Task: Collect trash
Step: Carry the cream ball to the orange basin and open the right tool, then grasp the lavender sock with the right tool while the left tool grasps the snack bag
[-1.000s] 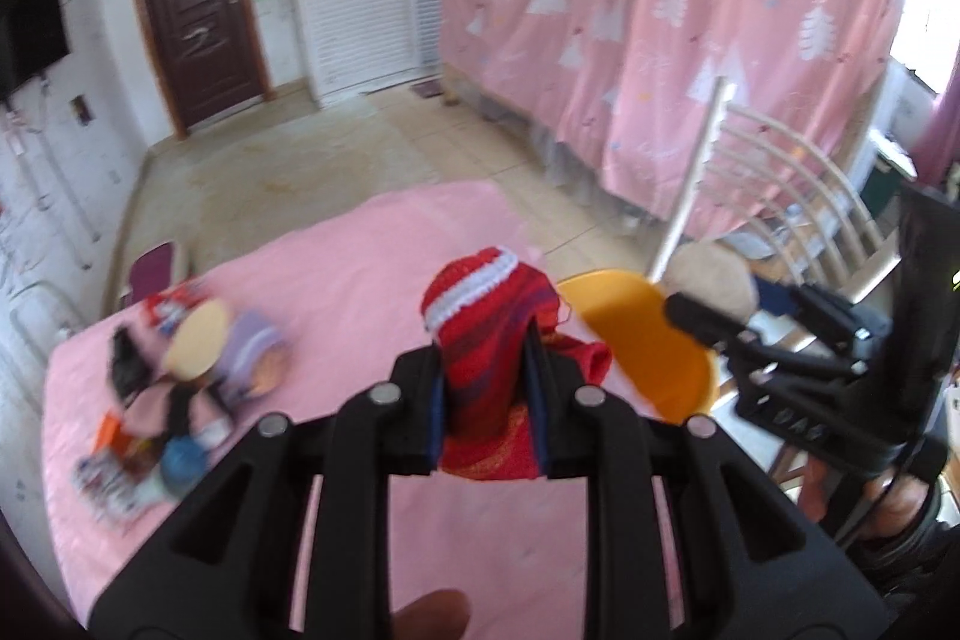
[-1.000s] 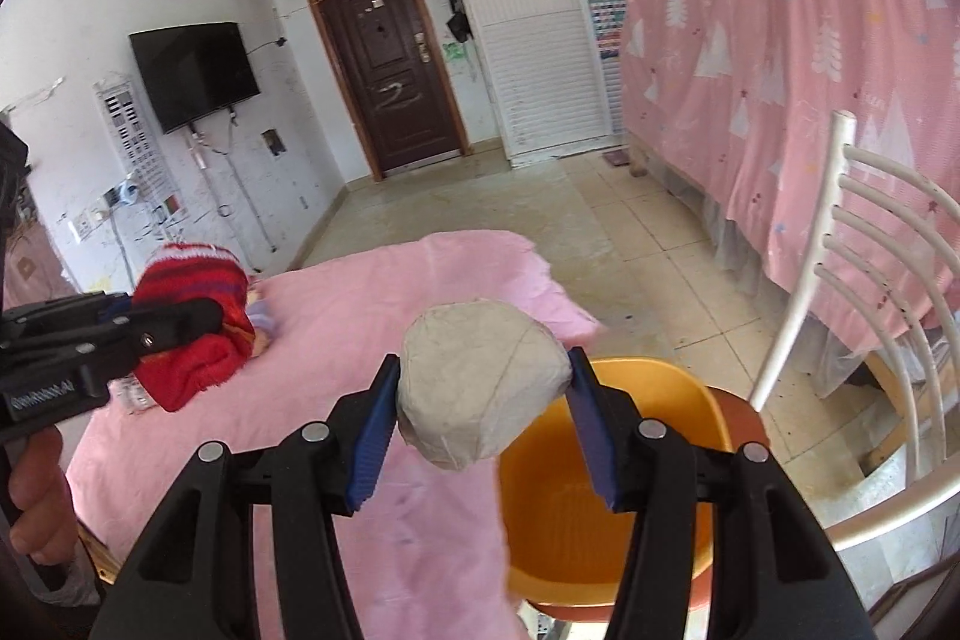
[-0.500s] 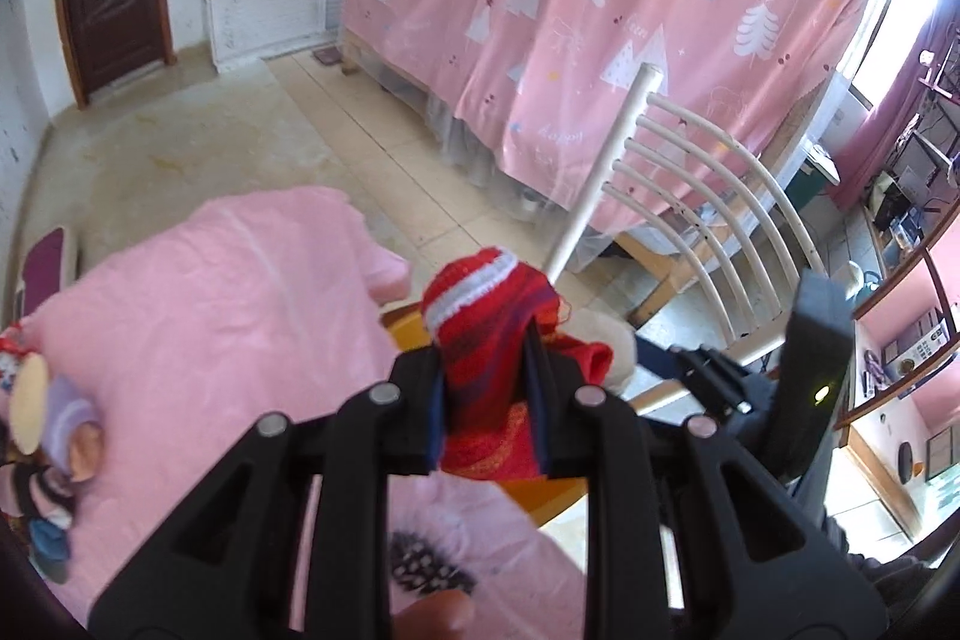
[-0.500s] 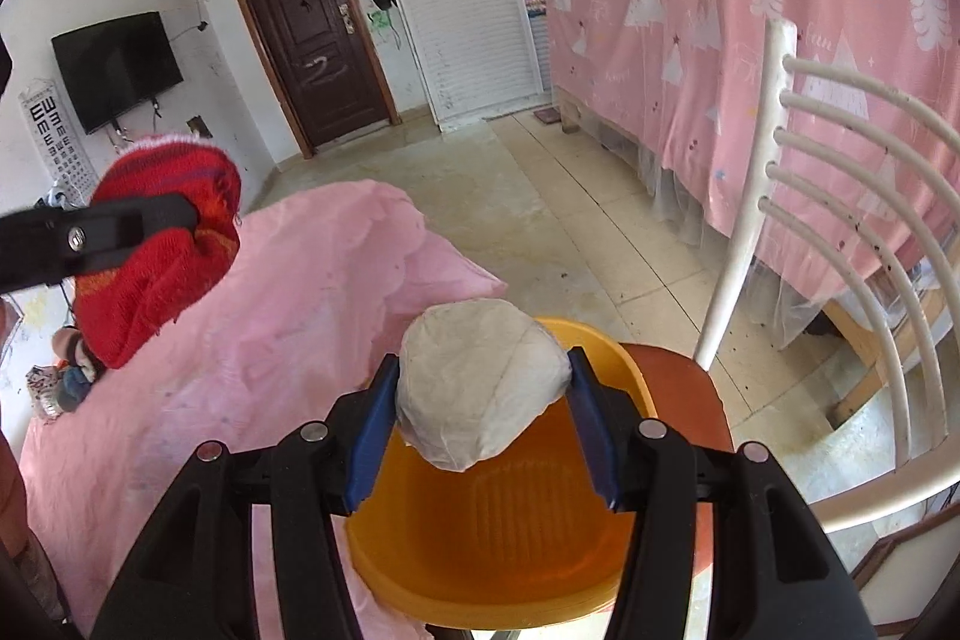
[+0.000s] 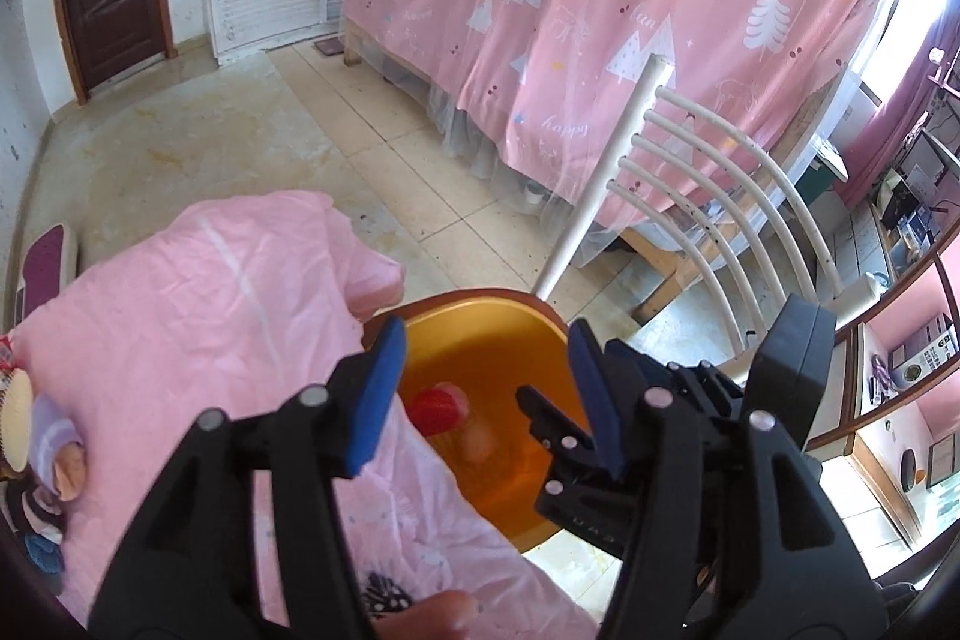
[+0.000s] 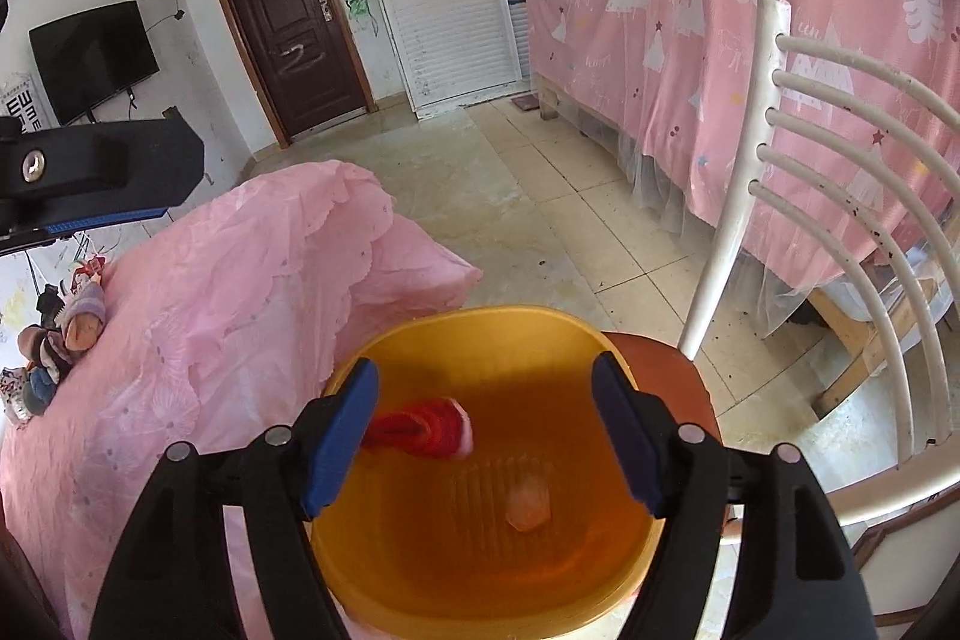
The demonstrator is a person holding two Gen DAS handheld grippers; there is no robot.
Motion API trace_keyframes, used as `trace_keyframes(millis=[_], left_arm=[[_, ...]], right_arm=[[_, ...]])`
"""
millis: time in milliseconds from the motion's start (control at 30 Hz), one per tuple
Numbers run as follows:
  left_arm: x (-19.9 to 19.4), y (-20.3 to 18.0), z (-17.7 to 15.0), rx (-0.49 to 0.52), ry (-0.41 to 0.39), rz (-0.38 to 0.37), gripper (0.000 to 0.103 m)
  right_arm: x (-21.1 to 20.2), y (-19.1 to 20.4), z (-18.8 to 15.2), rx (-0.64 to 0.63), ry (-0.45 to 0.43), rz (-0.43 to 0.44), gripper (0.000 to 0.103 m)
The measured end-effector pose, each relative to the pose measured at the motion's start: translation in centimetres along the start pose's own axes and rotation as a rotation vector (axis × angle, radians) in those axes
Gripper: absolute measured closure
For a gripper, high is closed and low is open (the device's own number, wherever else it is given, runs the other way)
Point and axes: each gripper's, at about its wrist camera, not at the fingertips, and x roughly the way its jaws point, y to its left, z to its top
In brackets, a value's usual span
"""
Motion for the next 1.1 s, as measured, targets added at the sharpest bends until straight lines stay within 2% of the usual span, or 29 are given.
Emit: trace_keyframes(millis=[300,567,733,967,1100], left_arm=[[-3.3,2.0,-0.2,-0.032,-0.054,0.015,0.049],[-7.2,5.2,-1.2,-0.078,-0.103,0.064,0.049],[-9.8,7.9,-2.4,-0.112,-0.127,0.103,0.045],[-13.1,11.7,-4.2,-0.153,-0.155,0.155,0.044],[-15.0,14.5,-5.6,-0.185,-0.167,0.212,0.044]], right_arm=[[-1.7,2.1,0.9,-0.033,-0.032,-0.008,0.039],[-4.2,5.0,2.2,-0.083,-0.080,-0.020,0.039],[-5.3,8.3,2.9,-0.135,-0.101,-0.014,0.038],[-6.0,13.8,3.5,-0.223,-0.119,0.005,0.038],[-5.8,17.4,3.8,-0.272,-0.118,0.023,0.038]])
